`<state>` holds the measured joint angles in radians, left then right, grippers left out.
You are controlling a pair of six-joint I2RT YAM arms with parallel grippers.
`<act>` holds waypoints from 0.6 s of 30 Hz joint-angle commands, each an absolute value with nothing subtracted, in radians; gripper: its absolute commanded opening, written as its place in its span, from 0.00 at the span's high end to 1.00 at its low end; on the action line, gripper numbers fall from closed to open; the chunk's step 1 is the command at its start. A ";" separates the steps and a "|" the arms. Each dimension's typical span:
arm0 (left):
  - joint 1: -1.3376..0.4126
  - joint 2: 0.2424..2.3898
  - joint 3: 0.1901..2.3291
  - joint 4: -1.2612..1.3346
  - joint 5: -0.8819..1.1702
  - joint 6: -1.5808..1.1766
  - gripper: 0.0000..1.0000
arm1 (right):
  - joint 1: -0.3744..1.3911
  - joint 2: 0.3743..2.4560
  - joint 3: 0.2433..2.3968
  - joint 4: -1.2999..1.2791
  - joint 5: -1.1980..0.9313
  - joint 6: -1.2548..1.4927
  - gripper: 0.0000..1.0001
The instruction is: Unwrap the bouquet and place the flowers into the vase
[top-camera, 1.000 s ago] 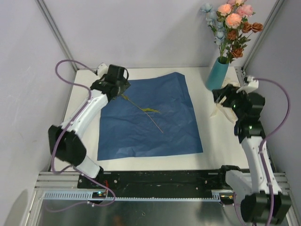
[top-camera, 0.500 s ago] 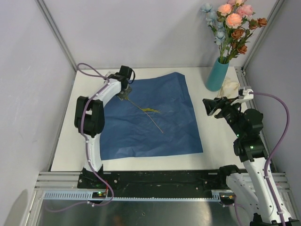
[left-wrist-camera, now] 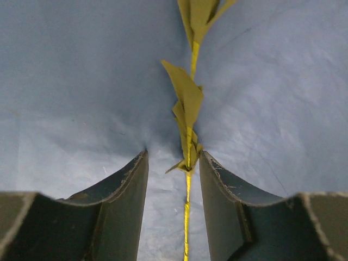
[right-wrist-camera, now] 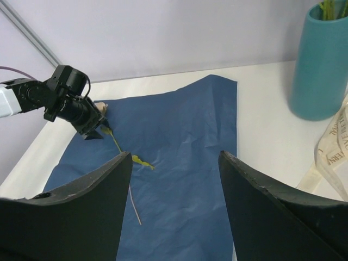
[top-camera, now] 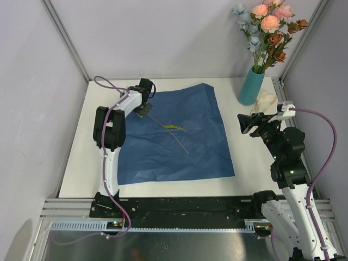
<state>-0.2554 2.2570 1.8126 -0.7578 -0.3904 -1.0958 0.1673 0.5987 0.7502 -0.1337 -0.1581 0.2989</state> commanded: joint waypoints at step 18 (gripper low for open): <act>-0.229 2.282 1.862 -0.770 -0.352 -1.110 0.79 | 0.172 0.590 0.755 -0.126 -0.109 0.265 0.30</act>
<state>-0.2340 2.2723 1.8240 -0.7666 -0.3649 -1.0992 0.1673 0.6029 0.7502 -0.1413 -0.1265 0.2829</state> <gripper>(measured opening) 0.253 0.701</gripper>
